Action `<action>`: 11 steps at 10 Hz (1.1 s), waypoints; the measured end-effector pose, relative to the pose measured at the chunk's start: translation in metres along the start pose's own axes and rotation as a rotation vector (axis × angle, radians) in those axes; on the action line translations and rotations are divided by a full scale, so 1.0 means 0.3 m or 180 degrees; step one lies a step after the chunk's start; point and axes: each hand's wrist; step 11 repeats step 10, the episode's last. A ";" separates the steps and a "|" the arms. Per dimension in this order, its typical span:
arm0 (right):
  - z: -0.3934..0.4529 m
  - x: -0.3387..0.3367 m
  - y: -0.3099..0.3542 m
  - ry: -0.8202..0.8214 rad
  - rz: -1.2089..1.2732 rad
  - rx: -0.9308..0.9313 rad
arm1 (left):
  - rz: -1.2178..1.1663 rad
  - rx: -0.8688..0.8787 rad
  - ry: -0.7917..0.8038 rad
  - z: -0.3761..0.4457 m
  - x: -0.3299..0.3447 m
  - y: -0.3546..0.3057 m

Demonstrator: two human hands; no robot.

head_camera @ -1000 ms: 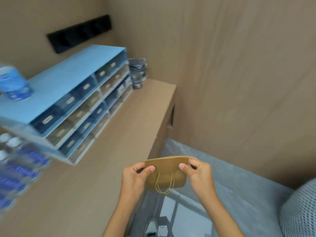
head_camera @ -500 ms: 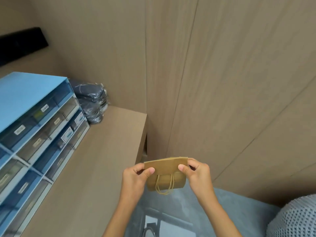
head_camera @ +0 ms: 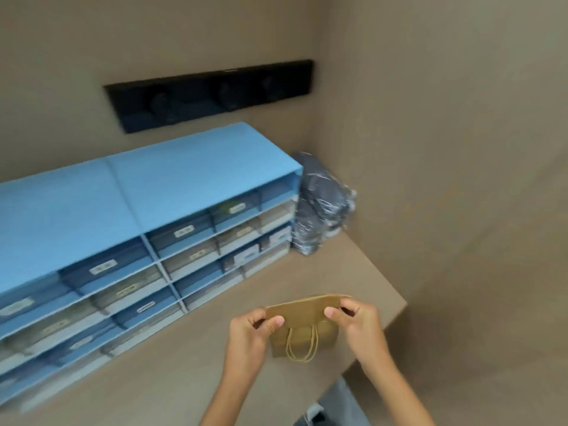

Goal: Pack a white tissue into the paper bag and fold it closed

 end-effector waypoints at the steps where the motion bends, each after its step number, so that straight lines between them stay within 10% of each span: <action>1: 0.194 0.033 -0.036 0.0644 -0.0035 -0.0162 | -0.0104 -0.0132 -0.0677 0.053 0.031 0.004; 4: 0.464 0.064 -0.118 0.1737 -0.0179 -0.0319 | 0.0191 -0.0417 -0.1693 0.124 0.154 0.034; 11: 0.517 -0.027 -0.032 0.1908 -0.0381 -0.0920 | 0.0970 0.0054 -0.1891 0.079 0.157 -0.047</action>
Point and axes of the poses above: each hand's wrist, its own z-axis towards the middle knuckle, its own x-axis out of the palm, y = z × x, and after that the axes turned 3 degrees about -x, right-handed
